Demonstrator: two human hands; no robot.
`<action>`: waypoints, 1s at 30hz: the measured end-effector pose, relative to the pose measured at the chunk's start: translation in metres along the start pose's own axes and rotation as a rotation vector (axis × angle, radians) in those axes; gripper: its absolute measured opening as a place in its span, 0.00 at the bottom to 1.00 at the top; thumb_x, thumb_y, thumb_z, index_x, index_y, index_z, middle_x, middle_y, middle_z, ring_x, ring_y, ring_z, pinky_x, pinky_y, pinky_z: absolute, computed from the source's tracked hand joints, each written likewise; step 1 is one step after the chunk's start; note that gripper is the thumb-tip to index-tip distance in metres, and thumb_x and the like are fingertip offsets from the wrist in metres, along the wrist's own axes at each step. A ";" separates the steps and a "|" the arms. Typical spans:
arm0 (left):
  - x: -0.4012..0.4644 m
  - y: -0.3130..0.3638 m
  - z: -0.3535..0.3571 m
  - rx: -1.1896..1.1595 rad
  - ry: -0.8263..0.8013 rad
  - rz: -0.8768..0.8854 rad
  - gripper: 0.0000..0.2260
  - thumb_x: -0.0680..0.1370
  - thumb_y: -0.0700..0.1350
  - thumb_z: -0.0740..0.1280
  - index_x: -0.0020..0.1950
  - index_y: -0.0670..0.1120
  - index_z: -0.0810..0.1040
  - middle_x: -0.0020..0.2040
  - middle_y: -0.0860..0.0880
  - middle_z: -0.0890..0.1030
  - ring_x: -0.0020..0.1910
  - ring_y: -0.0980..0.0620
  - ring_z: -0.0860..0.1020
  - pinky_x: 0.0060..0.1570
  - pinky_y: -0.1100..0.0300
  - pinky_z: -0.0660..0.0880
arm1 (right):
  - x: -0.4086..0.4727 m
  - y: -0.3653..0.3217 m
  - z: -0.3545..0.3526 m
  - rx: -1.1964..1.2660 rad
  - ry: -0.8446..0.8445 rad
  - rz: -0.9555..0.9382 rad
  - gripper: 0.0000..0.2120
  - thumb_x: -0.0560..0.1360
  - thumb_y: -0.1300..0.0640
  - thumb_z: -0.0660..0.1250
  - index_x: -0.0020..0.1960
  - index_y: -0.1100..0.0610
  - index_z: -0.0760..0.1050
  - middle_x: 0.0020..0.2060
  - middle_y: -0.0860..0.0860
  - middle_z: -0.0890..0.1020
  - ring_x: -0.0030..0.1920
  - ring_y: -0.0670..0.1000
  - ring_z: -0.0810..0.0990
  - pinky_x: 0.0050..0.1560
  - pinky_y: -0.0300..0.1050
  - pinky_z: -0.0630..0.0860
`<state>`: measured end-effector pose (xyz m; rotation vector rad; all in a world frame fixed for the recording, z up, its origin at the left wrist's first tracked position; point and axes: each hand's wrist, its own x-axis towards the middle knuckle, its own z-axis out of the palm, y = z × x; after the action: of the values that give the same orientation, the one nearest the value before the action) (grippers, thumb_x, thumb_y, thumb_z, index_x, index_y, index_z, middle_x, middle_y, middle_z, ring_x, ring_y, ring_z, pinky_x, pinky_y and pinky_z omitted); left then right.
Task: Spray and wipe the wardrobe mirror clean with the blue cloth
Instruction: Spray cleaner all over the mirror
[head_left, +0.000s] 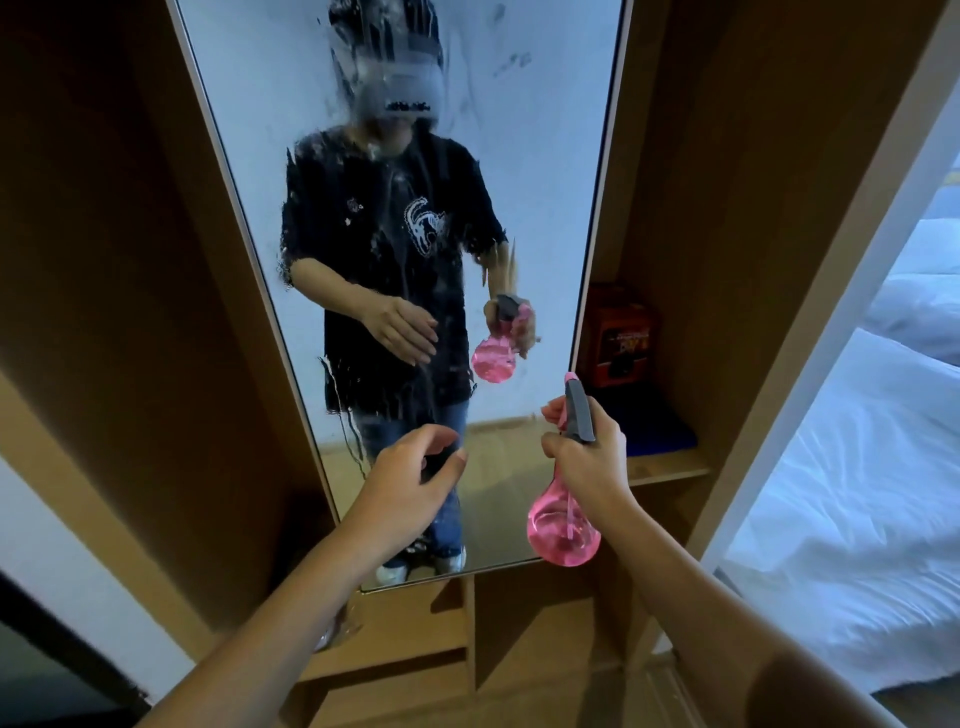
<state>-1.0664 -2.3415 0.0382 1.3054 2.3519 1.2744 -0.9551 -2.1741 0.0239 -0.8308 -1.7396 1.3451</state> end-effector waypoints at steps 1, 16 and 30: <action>0.001 0.001 0.001 0.000 -0.002 0.000 0.13 0.80 0.51 0.63 0.63 0.50 0.74 0.58 0.56 0.77 0.61 0.58 0.74 0.64 0.60 0.71 | 0.001 0.000 -0.002 -0.006 0.000 0.000 0.13 0.68 0.71 0.68 0.47 0.55 0.77 0.40 0.48 0.79 0.36 0.46 0.75 0.37 0.40 0.74; 0.004 -0.003 0.018 0.015 0.009 -0.006 0.12 0.80 0.51 0.64 0.62 0.51 0.75 0.56 0.57 0.77 0.59 0.59 0.75 0.63 0.58 0.72 | 0.003 0.019 -0.013 -0.048 -0.064 0.012 0.11 0.69 0.72 0.68 0.47 0.58 0.76 0.42 0.52 0.81 0.39 0.47 0.77 0.38 0.36 0.75; -0.005 -0.016 0.026 -0.006 -0.003 -0.080 0.16 0.80 0.51 0.63 0.65 0.48 0.74 0.61 0.53 0.77 0.62 0.56 0.74 0.66 0.53 0.71 | -0.024 0.069 0.001 -0.133 -0.131 0.096 0.12 0.71 0.70 0.70 0.45 0.54 0.75 0.40 0.50 0.79 0.41 0.48 0.79 0.40 0.35 0.78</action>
<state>-1.0603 -2.3337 0.0089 1.1980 2.3705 1.2551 -0.9411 -2.1789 -0.0476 -0.9281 -1.9291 1.3856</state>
